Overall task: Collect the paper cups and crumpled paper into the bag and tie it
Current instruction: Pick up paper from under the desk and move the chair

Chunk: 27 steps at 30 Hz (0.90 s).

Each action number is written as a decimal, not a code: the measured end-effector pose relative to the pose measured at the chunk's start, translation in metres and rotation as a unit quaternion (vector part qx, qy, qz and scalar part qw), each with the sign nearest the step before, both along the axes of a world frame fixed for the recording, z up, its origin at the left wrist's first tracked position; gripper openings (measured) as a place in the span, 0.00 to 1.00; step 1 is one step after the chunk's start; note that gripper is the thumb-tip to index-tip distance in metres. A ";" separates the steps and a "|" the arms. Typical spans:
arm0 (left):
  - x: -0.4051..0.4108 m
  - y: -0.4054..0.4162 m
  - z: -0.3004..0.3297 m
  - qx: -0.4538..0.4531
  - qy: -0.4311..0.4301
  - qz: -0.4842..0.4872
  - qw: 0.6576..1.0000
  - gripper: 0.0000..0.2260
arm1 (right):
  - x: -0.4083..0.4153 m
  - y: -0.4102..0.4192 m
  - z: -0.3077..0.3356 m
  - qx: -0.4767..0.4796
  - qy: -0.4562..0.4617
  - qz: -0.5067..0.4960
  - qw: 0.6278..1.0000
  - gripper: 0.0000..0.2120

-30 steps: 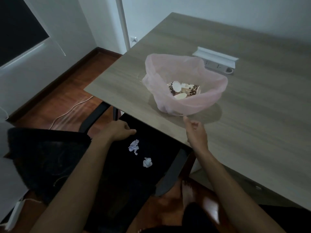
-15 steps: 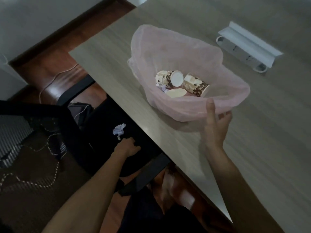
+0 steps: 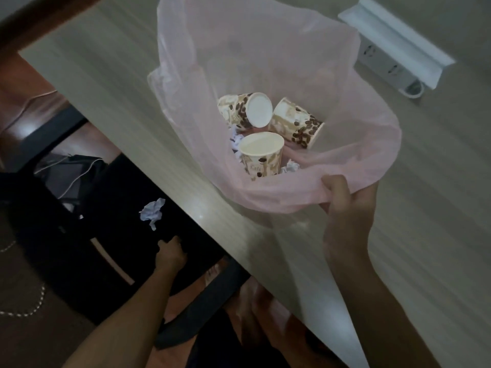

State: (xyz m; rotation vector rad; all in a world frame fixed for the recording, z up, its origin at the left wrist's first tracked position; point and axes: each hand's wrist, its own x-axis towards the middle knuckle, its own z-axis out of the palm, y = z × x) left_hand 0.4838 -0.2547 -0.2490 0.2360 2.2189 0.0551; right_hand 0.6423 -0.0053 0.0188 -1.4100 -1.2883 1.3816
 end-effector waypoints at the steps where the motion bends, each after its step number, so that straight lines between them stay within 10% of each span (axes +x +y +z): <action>1: 0.002 0.000 -0.004 -0.002 0.012 0.002 1.000 0.18 | 0.000 0.001 0.001 -0.008 0.003 -0.002 1.000 0.31; 10: 0.000 0.008 0.014 0.135 0.096 0.180 0.970 0.05 | -0.001 -0.004 0.001 -0.020 -0.014 -0.039 0.999 0.22; 17: -0.029 0.015 0.143 0.361 0.153 0.454 0.800 0.09 | -0.006 -0.013 0.020 -0.046 -0.045 -0.034 0.997 0.23; 23: -0.055 0.063 0.305 0.596 0.265 0.373 0.660 0.10 | -0.016 -0.021 0.035 -0.041 -0.051 -0.027 0.998 0.32; 27: -0.037 0.115 0.377 0.686 0.231 0.223 0.652 0.11 | -0.018 -0.031 0.041 -0.053 -0.059 -0.020 0.997 0.32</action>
